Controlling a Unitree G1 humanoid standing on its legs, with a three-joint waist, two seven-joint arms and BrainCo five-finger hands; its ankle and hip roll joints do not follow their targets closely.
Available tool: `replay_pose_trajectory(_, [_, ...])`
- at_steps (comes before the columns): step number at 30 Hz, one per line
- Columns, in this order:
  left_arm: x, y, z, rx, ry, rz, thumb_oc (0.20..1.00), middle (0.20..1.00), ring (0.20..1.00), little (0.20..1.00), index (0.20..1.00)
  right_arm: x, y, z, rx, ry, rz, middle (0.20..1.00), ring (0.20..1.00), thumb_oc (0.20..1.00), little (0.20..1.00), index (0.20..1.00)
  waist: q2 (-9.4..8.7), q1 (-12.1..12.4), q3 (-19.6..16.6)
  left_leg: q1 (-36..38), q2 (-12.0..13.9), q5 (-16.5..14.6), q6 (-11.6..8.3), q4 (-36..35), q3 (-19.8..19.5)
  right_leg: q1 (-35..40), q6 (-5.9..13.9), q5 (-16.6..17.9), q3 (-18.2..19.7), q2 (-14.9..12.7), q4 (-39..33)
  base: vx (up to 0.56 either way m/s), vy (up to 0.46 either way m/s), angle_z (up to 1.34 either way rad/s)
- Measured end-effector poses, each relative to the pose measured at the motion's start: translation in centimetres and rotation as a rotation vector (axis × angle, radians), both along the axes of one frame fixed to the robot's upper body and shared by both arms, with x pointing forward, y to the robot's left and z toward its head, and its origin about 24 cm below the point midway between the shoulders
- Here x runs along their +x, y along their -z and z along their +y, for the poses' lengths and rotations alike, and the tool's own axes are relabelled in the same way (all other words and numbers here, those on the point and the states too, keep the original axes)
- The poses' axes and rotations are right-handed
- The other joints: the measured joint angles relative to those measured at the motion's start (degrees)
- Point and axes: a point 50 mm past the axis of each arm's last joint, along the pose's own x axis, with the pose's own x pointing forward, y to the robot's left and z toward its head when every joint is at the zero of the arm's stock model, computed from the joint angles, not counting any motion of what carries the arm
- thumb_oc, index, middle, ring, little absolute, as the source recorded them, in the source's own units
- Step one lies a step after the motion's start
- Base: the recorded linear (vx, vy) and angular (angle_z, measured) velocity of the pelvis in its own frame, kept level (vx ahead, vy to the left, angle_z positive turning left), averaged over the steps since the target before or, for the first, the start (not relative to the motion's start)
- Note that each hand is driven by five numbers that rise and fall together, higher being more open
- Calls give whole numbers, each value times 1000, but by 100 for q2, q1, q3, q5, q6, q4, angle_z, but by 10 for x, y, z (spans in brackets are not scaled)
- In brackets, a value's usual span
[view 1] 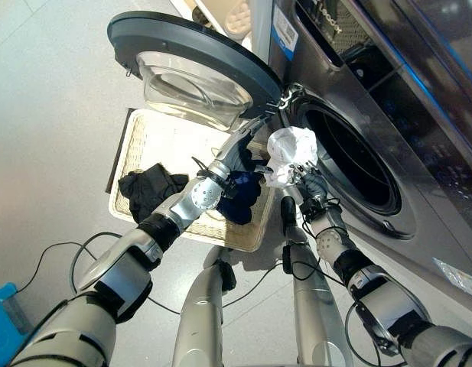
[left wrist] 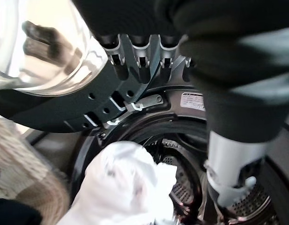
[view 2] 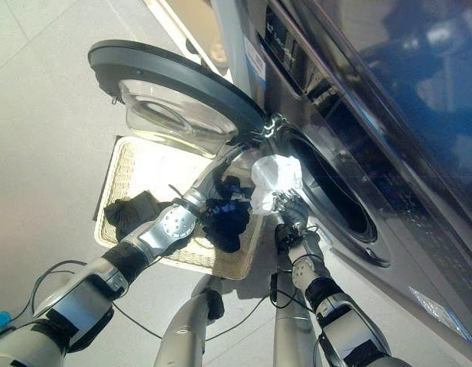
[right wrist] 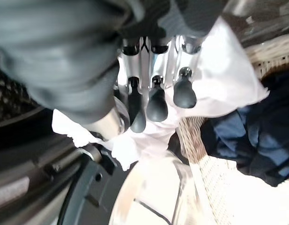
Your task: Put the clothes into the washing machine.
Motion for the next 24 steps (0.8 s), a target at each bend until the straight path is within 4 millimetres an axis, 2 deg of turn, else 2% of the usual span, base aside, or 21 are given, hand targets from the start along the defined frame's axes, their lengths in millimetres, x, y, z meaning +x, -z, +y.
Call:
replay_pose_trajectory(5, [0,-1,1,-7,-5,-2,1000,1000,1000,1000,1000,0,2,-2,34,12,8,200,200,200,200,200,0,1,0,-1,4,-2,-2,-2,36,-33,9,1,46,17,1,5,22,-5])
replay_pose_trajectory(12, [1,-1,0,-46,-6,20,1000,1000,1000,1000,1000,0,10,-13,383,145,33,200,200,200,200,200,5,-27,-3,-4,17,-28,-13,-1,99,-67,-16,21,102,41,-6,7,27,-3])
replay_pose_trajectory(13, [1,-1,-1,-47,-6,21,1000,1000,1000,1000,1000,0,13,-18,477,189,37,200,200,200,200,200,10,-26,-6,-4,17,-33,-13,-1,103,-67,-17,24,105,42,-13,0,0,0])
replay_pose_trajectory(16, [1,0,-1,-49,-5,22,1000,1000,1000,1000,1000,-1,15,-26,599,251,32,200,200,200,200,200,24,-7,-5,-12,17,-36,-9,0,106,-66,-12,30,107,42,-28,0,0,0])
replay_pose_trajectory(17, [1,-1,-1,-59,-7,28,1000,1000,1000,1000,1000,1,15,-34,714,311,14,200,200,200,200,200,33,16,-7,-13,16,-36,0,5,107,-65,-11,32,109,41,-30,0,0,0])
replay_pose_trajectory(19, [1,-1,-1,-61,-7,28,1000,1000,1000,1000,1000,1,14,-36,745,326,7,200,200,200,200,200,40,21,-9,-14,16,-36,1,4,107,-64,-11,32,108,40,-30,0,0,0])
replay_pose_trajectory(20, [2,0,-1,-75,-10,40,1000,1000,1000,1000,1000,5,7,-46,859,379,-36,200,200,200,200,200,81,36,-7,-14,16,-35,1,8,103,-59,-10,33,107,38,-30,-32,-34,1])
replay_pose_trajectory(24, [2,2,0,-90,-19,62,1000,1000,1000,1000,1000,17,-17,-54,991,411,-112,200,200,200,200,200,186,55,-15,-34,21,-38,-3,21,85,-62,-12,45,93,36,-36,-5,-10,0])
